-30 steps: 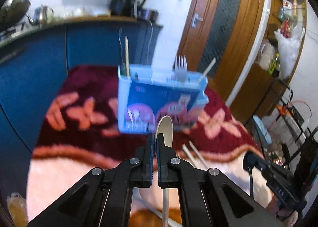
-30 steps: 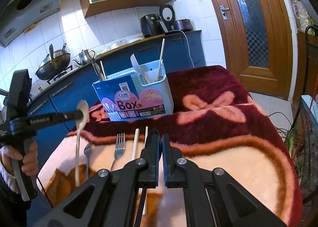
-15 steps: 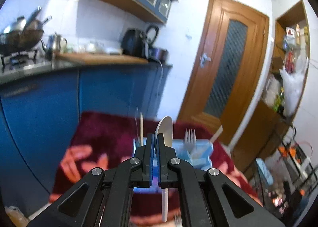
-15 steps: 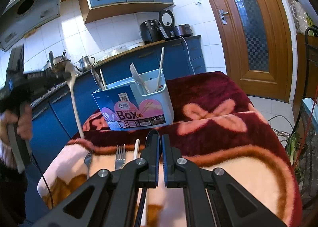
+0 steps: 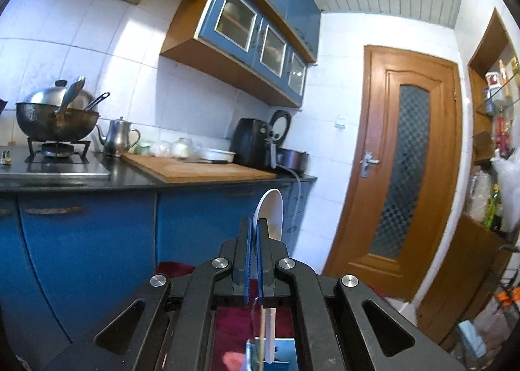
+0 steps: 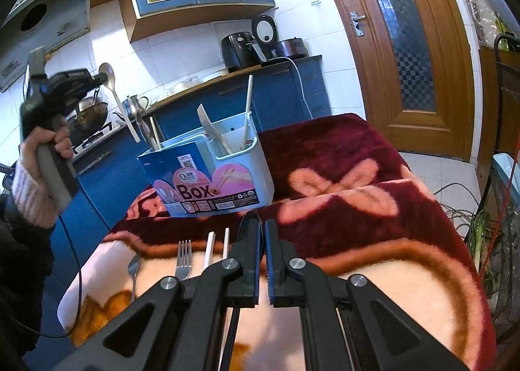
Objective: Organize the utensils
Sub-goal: 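Carry spoon and white chopstick to the Box caddy and release both inside it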
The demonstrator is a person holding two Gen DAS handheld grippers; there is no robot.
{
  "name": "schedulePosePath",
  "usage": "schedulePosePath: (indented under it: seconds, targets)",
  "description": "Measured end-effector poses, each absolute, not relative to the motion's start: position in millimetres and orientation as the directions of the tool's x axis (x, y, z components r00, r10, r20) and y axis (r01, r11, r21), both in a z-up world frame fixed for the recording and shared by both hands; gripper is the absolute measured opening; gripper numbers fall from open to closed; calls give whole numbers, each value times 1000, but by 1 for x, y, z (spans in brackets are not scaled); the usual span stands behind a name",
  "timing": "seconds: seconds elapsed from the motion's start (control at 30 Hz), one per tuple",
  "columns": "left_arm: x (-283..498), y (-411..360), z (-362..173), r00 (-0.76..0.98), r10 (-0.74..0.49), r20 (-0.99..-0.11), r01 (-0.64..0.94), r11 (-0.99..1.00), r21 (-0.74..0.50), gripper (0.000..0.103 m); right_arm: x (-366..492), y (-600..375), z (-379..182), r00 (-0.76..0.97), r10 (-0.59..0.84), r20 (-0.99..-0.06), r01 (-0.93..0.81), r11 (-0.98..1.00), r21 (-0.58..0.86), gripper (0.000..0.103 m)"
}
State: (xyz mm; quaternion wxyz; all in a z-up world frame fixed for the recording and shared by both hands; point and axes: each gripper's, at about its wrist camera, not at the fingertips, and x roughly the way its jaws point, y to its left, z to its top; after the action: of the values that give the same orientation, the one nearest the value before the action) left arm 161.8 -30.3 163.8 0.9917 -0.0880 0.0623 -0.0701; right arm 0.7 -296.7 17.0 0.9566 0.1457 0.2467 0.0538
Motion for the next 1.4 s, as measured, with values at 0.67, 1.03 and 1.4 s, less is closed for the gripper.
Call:
schedulePosePath:
  seconds: [0.67, 1.03, 1.4]
  targets:
    - [159, -31, 86, 944, -227, -240, 185, 965, -185, 2, 37, -287, 67, 921, 107, -373, -45, 984, 172, 5]
    - [162, -30, 72, 922, -258, -290, 204, 957, -204, 3, 85, -283, 111, 970, 50, -238, -10, 987, 163, 5]
    - [164, -32, 62, 886, -301, -354, 239, 949, -208, 8, 135, -264, 103, 967, 6, -256, 16, 996, 84, 5]
